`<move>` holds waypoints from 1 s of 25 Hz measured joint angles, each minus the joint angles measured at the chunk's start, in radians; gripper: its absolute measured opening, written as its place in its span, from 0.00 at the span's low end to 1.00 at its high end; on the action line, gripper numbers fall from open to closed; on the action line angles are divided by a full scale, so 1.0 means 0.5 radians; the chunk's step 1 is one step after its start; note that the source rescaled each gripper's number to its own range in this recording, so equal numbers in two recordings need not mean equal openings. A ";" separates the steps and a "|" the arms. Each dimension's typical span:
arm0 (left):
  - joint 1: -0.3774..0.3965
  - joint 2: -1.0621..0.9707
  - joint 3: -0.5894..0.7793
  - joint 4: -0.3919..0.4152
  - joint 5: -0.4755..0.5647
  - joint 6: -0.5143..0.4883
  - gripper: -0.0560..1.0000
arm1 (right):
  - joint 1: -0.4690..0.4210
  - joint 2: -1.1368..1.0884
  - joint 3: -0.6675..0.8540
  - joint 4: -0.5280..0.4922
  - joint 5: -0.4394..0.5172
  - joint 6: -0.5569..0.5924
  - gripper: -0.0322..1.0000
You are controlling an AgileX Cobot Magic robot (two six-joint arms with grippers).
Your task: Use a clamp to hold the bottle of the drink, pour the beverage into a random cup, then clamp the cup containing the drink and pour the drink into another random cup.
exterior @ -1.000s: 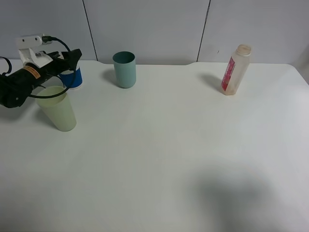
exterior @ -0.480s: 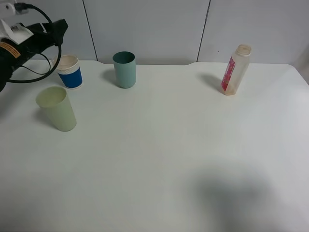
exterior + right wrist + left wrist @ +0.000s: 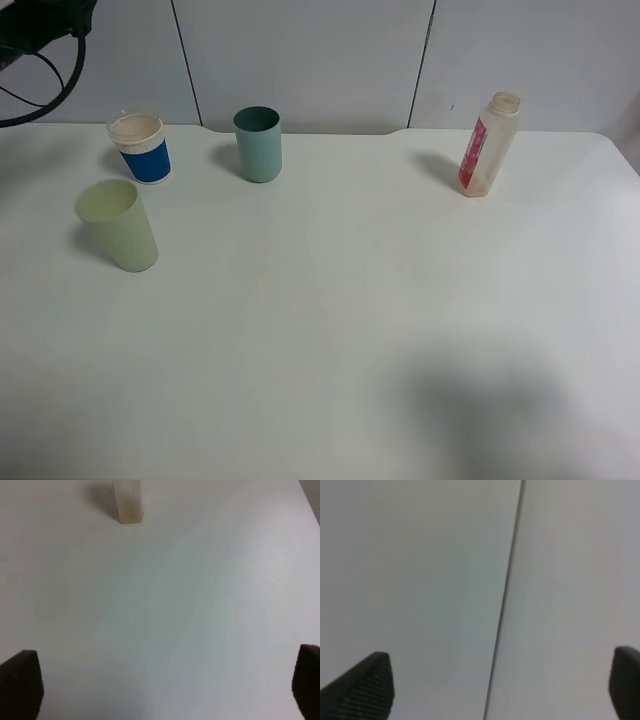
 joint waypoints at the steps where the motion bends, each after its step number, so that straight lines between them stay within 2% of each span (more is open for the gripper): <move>1: 0.000 -0.051 0.017 0.000 0.048 0.000 0.57 | 0.000 0.000 0.000 0.000 0.000 0.000 1.00; 5: 0.000 -0.361 0.164 -0.034 0.277 0.000 0.56 | 0.000 0.000 0.000 0.000 0.000 0.000 1.00; 10: 0.000 -0.795 0.409 -0.152 0.636 0.026 0.56 | 0.000 0.000 0.000 0.000 0.000 0.000 1.00; 11: 0.000 -0.795 0.409 -0.152 0.636 0.026 0.56 | 0.000 0.000 0.000 0.000 0.000 0.000 1.00; 13: 0.000 -1.010 0.539 -0.236 0.810 0.075 0.57 | 0.000 0.000 0.000 0.000 0.000 0.000 1.00; 17: 0.000 -1.279 0.677 -0.360 0.989 0.102 0.57 | 0.000 0.000 0.000 0.000 0.000 0.000 1.00; 21: 0.000 -1.575 0.753 -0.486 1.327 0.257 0.57 | 0.000 0.000 0.000 0.000 0.000 0.000 1.00; 22: 0.000 -1.575 0.753 -0.486 1.327 0.257 0.57 | 0.000 0.000 0.000 0.000 0.000 0.000 1.00; 25: 0.000 -1.786 0.773 -0.557 1.565 0.393 0.57 | 0.000 0.000 0.000 0.000 0.000 0.000 1.00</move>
